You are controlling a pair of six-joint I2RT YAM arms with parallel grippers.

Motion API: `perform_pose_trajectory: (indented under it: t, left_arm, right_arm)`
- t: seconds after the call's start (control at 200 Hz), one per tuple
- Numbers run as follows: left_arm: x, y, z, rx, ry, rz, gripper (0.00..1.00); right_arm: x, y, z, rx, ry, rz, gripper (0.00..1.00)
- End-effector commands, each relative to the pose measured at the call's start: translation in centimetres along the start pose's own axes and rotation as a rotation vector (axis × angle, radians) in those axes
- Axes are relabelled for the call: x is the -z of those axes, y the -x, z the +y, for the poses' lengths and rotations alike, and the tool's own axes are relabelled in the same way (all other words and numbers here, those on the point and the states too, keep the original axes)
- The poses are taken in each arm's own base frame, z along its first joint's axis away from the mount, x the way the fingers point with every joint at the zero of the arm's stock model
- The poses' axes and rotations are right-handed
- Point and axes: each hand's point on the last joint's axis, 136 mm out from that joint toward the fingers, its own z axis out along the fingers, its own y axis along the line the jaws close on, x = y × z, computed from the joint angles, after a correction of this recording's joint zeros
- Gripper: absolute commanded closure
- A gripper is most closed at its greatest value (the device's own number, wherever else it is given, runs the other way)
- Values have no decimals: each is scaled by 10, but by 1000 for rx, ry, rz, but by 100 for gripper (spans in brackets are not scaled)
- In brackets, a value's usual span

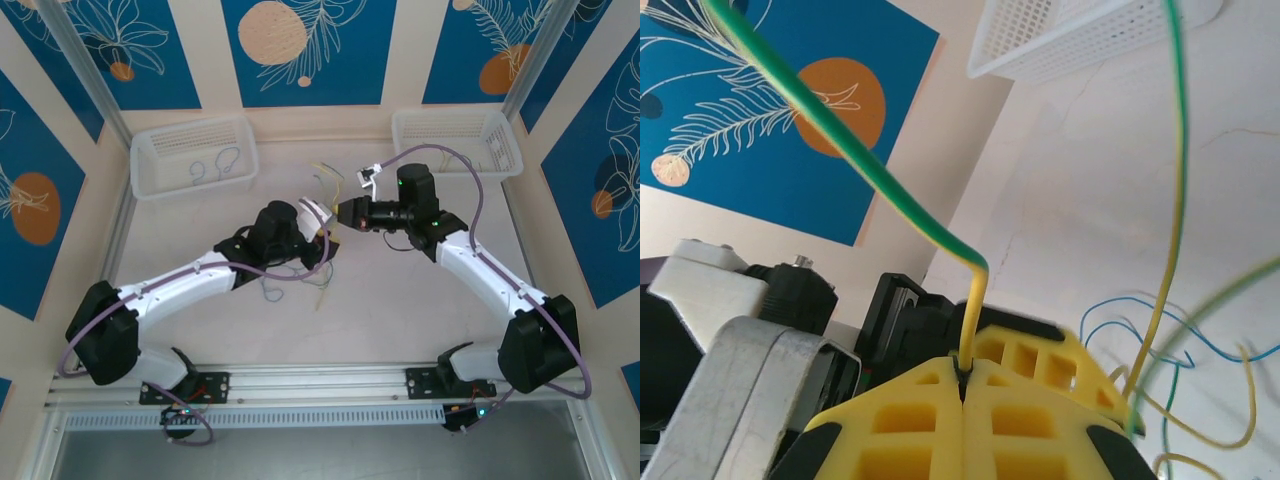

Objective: Untangle the cables

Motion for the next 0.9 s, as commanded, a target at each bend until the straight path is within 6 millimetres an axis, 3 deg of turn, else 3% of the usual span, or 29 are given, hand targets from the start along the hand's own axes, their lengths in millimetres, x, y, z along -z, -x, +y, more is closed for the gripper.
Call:
perform_pose_trajectory:
  t: [0.0,0.155,0.315,0.345,0.385,0.45,0.525,0.595,0.895]
  left_arm:
    - [6,8,-1,-21,4,-33,71]
    - [4,9,-2,-19,0,-30,95]
    - [4,9,-2,-13,-1,-28,98]
    - [4,10,-1,-12,4,-31,95]
    - [4,10,-1,-13,5,-32,84]
    - [5,11,-1,-15,4,-32,81]
    - [5,11,-2,-16,1,-30,63]
    - [5,11,-3,-20,-5,-33,80]
    - [3,15,-3,-18,-5,-36,95]
  right_arm:
    - [6,-2,1,22,-6,-8,100]
    - [6,-4,-5,17,-22,-6,100]
    - [6,-4,-9,15,-38,-11,100]
    - [6,-4,-9,16,-38,-11,100]
    - [6,-3,-8,18,-36,-14,100]
    - [6,-2,-7,21,-29,-14,100]
    - [5,-1,-6,22,-26,-14,100]
    - [4,0,-6,21,-25,-15,100]
    - [5,-2,-9,23,-33,-14,100]
